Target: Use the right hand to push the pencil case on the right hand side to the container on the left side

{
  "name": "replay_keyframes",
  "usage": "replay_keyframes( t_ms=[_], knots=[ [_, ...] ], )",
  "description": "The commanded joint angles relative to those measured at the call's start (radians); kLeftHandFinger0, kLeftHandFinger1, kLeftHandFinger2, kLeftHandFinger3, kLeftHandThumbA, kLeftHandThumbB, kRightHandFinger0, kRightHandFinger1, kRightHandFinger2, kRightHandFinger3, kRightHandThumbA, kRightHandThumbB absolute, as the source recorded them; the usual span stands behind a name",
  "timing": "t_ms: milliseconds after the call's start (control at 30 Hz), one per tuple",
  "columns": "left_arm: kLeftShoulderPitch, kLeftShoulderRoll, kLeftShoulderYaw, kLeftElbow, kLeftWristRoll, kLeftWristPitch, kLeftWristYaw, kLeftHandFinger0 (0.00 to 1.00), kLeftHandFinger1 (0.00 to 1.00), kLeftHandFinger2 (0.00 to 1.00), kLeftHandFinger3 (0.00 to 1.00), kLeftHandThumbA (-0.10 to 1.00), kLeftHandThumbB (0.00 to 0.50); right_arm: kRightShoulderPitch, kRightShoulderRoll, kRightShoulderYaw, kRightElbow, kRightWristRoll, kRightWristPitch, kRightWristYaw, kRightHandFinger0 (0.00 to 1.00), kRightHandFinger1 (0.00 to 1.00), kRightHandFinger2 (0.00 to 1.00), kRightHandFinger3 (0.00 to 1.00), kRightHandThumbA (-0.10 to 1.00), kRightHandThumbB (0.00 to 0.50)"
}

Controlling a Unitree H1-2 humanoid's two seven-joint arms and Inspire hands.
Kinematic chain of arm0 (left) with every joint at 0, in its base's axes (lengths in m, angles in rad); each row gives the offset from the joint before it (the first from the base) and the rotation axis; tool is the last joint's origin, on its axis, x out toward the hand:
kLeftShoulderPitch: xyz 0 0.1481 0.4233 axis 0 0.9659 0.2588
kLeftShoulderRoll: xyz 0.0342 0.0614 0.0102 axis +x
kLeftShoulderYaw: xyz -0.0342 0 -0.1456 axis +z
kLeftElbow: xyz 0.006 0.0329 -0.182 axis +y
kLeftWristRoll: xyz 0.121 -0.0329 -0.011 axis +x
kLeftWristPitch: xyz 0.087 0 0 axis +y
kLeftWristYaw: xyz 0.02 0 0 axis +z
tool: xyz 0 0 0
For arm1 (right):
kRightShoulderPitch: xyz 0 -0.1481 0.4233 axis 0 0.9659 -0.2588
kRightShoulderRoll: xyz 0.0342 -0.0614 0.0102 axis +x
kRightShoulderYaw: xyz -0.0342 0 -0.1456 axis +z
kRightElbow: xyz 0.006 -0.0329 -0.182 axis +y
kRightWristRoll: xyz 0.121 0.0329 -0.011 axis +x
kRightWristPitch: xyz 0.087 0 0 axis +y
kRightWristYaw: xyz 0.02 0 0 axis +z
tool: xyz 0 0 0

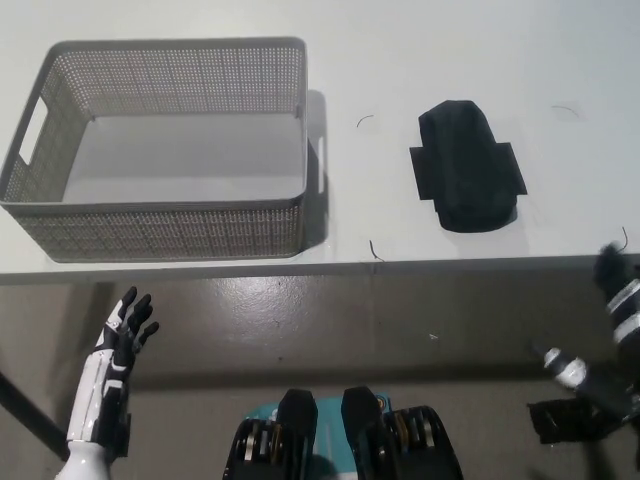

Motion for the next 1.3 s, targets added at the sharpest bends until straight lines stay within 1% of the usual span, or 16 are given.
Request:
replay_keyframes(
  t_ms=[0, 67, 167, 300, 367, 467, 600, 633, 733, 800, 900, 1000, 1067, 1133, 1200, 1267],
  knots=[
    [-0.017, 0.020, 0.011, -0.022, -0.022, -0.064, -0.013, 1.00, 1.00, 1.00, 1.00, 0.90, 0.132, -0.099, -0.061, -0.044, -0.060, 0.050, 0.056, 0.009, 1.00, 1.00, 1.00, 1.00, 1.00, 0.192],
    [-0.015, 0.020, 0.009, -0.023, -0.022, -0.063, -0.014, 1.00, 1.00, 1.00, 1.00, 0.90, 0.138, -0.119, -0.072, -0.051, -0.062, 0.066, 0.081, 0.012, 1.00, 1.00, 1.00, 1.00, 1.00, 0.213],
    [-0.017, 0.018, 0.008, -0.023, -0.020, -0.063, -0.013, 1.00, 1.00, 1.00, 1.00, 0.90, 0.143, -0.201, -0.118, -0.065, -0.023, 0.094, 0.106, 0.034, 1.00, 1.00, 1.00, 1.00, 1.00, 0.191],
    [-0.014, 0.019, 0.007, -0.028, -0.019, -0.064, -0.014, 1.00, 1.00, 1.00, 1.00, 0.92, 0.143, -0.304, -0.158, -0.069, 0.063, 0.095, 0.122, 0.046, 1.00, 1.00, 1.00, 1.00, 1.00, 0.208],
    [-0.017, 0.021, 0.007, -0.023, -0.020, -0.069, -0.017, 1.00, 1.00, 1.00, 1.00, 0.93, 0.148, -0.366, -0.176, -0.066, 0.119, 0.084, 0.120, 0.052, 1.00, 1.00, 1.00, 1.00, 1.00, 0.234],
    [-0.012, 0.022, 0.005, -0.030, -0.021, -0.067, -0.021, 1.00, 1.00, 1.00, 1.00, 0.94, 0.148, -0.469, -0.196, -0.050, 0.225, 0.044, 0.128, 0.050, 1.00, 1.00, 1.00, 1.00, 1.00, 0.298],
    [-0.012, 0.025, 0.002, -0.038, -0.020, -0.063, -0.025, 1.00, 1.00, 1.00, 1.00, 0.95, 0.158, -0.584, -0.194, -0.037, 0.372, 0.049, 0.113, 0.061, 1.00, 1.00, 1.00, 1.00, 1.00, 0.335],
    [-0.009, 0.023, 0.002, -0.039, -0.018, -0.063, -0.024, 1.00, 1.00, 1.00, 1.00, 0.95, 0.146, -0.616, -0.196, -0.031, 0.418, 0.041, 0.110, 0.064, 1.00, 1.00, 1.00, 1.00, 1.00, 0.322],
    [-0.008, 0.021, 0.003, -0.037, -0.017, -0.067, -0.025, 1.00, 1.00, 1.00, 1.00, 0.94, 0.151, -0.692, -0.193, -0.016, 0.529, 0.021, 0.107, 0.063, 1.00, 1.00, 1.00, 1.00, 1.00, 0.300],
    [-0.007, 0.021, 0.003, -0.036, -0.025, -0.068, -0.028, 1.00, 1.00, 1.00, 1.00, 0.93, 0.153, -0.748, -0.187, -0.007, 0.614, 0.009, 0.111, 0.053, 1.00, 1.00, 1.00, 1.00, 1.00, 0.325],
    [0.000, 0.021, 0.003, -0.042, -0.013, -0.068, -0.024, 1.00, 1.00, 1.00, 1.00, 0.94, 0.157, -0.832, -0.177, 0.005, 0.768, 0.000, 0.084, 0.043, 1.00, 1.00, 1.00, 1.00, 1.00, 0.388],
    [0.004, 0.017, 0.000, -0.049, -0.008, -0.056, -0.022, 1.00, 1.00, 1.00, 1.00, 0.94, 0.166, -0.899, -0.163, 0.013, 0.892, -0.012, 0.060, 0.024, 1.00, 1.00, 1.00, 1.00, 1.00, 0.386],
    [0.001, 0.014, -0.002, -0.047, -0.003, -0.052, -0.020, 1.00, 1.00, 1.00, 1.00, 0.94, 0.190, -0.940, -0.156, 0.020, 0.967, -0.021, 0.034, 0.020, 1.00, 1.00, 1.00, 1.00, 1.00, 0.350],
    [0.003, 0.012, -0.005, -0.052, 0.007, -0.046, -0.017, 1.00, 1.00, 1.00, 1.00, 0.94, 0.194, -0.983, -0.150, 0.025, 1.055, -0.024, 0.007, 0.017, 1.00, 1.00, 1.00, 1.00, 1.00, 0.316],
    [0.007, 0.010, -0.007, -0.057, 0.010, -0.041, -0.016, 1.00, 1.00, 1.00, 1.00, 0.94, 0.192, -1.011, -0.143, 0.029, 1.113, -0.028, -0.001, 0.011, 1.00, 1.00, 1.00, 1.00, 1.00, 0.321],
    [0.013, 0.008, -0.009, -0.063, 0.003, -0.039, -0.019, 1.00, 1.00, 1.00, 1.00, 0.94, 0.200, -1.056, -0.134, 0.034, 1.225, -0.031, -0.030, 0.008, 1.00, 1.00, 1.00, 1.00, 1.00, 0.308]
  ],
)
